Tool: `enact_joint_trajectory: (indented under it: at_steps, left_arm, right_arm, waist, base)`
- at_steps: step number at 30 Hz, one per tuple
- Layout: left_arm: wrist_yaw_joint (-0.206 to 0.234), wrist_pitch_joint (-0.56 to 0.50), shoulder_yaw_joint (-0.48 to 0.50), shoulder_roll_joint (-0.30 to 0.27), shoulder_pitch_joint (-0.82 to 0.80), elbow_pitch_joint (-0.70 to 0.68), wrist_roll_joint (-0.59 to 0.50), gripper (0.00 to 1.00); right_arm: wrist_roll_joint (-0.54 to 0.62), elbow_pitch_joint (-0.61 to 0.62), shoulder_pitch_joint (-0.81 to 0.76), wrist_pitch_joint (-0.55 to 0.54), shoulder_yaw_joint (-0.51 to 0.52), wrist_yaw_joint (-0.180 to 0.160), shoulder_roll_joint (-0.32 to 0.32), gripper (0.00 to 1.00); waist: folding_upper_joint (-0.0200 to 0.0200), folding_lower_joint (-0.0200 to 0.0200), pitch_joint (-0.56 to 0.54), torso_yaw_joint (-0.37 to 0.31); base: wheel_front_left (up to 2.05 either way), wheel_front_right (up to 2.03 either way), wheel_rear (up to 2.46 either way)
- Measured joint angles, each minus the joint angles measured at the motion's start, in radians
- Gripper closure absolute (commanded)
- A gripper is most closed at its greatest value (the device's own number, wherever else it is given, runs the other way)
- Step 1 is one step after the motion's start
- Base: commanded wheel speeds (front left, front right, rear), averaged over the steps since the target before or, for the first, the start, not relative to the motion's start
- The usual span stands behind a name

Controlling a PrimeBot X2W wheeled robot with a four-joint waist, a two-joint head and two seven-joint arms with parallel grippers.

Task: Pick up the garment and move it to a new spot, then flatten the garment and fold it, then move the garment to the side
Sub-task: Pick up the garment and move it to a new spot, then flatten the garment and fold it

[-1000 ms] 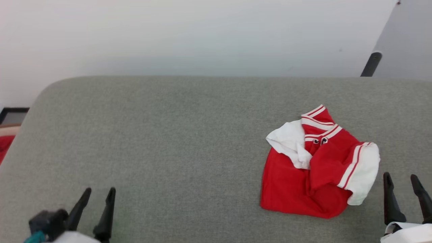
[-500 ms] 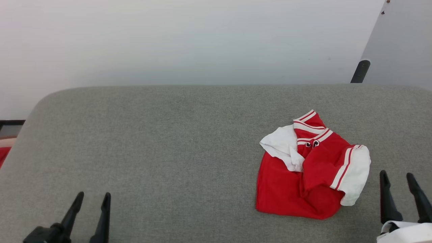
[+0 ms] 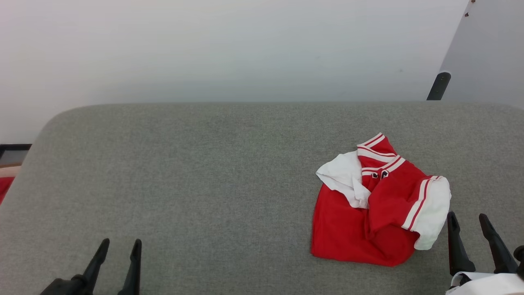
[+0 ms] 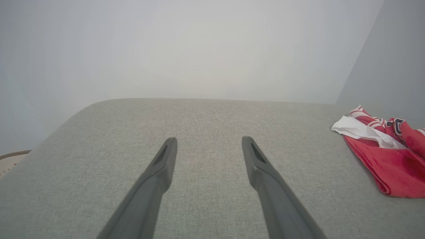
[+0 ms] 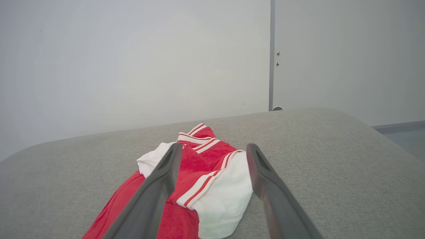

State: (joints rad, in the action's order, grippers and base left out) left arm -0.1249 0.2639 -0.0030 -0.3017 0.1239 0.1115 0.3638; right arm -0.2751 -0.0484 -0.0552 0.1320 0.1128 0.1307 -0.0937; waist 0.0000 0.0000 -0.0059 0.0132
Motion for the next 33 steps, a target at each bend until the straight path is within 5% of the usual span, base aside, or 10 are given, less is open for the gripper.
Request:
enact_joint_trajectory:
  at_steps: [12, 21, 24, 33]
  left_arm:
    - [-0.004, -0.015, -0.074, -0.020, -0.078, 0.046, 0.003, 0.00]
    - [-0.006, -0.222, -0.397, -0.168, -0.586, 0.136, 0.082, 0.00]
    - [-0.007, -0.340, -0.576, -0.213, -0.806, 0.190, 0.213, 0.00]
    - [-0.007, -0.650, -0.903, -0.239, -1.092, 0.327, 0.541, 0.00]
  right_arm:
    - [-0.006, 0.001, 0.026, 0.001, -0.031, 0.000, 0.010, 0.00]
    - [-0.007, -0.008, 0.097, 0.037, -0.088, 0.000, 0.032, 0.00]
    - [-0.016, -0.039, 0.133, 0.072, -0.116, 0.000, 0.038, 0.00]
    - [-0.072, -0.111, 0.193, 0.123, -0.174, 0.000, 0.041, 0.00]
  waist:
    - [0.0000, -0.0001, 0.010, -0.010]
    - [0.0000, -0.0001, 0.085, -0.043]
    - [0.0000, 0.0000, 0.127, -0.082]
    - [0.0000, -0.0001, 0.215, -0.183]
  base:
    - [0.00, 0.00, 0.00]
    - [0.00, 0.00, 0.00]
    - [0.00, 0.00, 0.00]
    - [0.00, 0.00, 0.00]
